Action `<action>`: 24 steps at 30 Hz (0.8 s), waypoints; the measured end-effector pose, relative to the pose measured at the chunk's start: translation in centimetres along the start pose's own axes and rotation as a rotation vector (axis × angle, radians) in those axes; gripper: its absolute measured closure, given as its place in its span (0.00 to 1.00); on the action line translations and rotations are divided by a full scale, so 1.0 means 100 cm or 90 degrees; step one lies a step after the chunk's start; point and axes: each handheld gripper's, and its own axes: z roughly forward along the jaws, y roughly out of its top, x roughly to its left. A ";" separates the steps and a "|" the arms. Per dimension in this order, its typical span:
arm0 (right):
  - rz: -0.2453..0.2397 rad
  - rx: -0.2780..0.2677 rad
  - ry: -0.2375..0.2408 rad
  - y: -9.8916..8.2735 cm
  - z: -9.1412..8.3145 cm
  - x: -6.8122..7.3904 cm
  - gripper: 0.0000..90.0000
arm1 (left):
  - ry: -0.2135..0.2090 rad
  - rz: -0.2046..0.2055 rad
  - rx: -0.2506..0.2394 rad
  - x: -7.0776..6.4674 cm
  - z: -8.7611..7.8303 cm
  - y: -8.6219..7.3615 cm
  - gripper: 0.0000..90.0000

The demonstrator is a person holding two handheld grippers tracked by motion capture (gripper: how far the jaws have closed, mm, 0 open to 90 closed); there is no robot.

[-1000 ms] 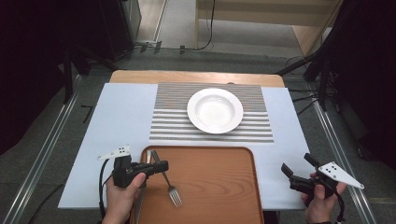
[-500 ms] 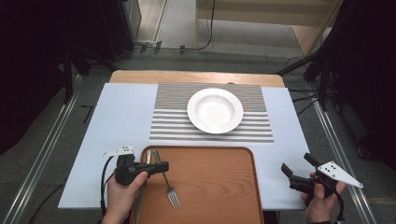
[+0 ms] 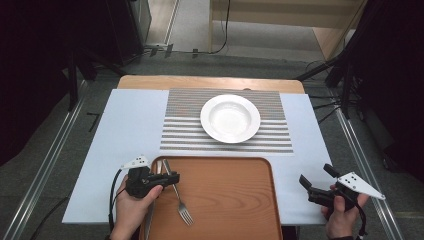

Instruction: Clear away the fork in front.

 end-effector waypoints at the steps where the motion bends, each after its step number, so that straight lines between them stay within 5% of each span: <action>1: 0.000 0.001 0.000 0.000 0.000 0.000 0.00 | 0.011 0.002 0.002 -0.001 0.001 0.000 0.82; 11: 0.002 0.006 0.000 -0.002 0.003 -0.001 0.00 | 0.098 0.053 0.044 -0.005 0.008 -0.001 0.71; 24: -0.004 0.007 -0.003 -0.002 0.005 0.000 0.00 | 0.150 0.090 0.082 -0.009 0.016 -0.004 0.71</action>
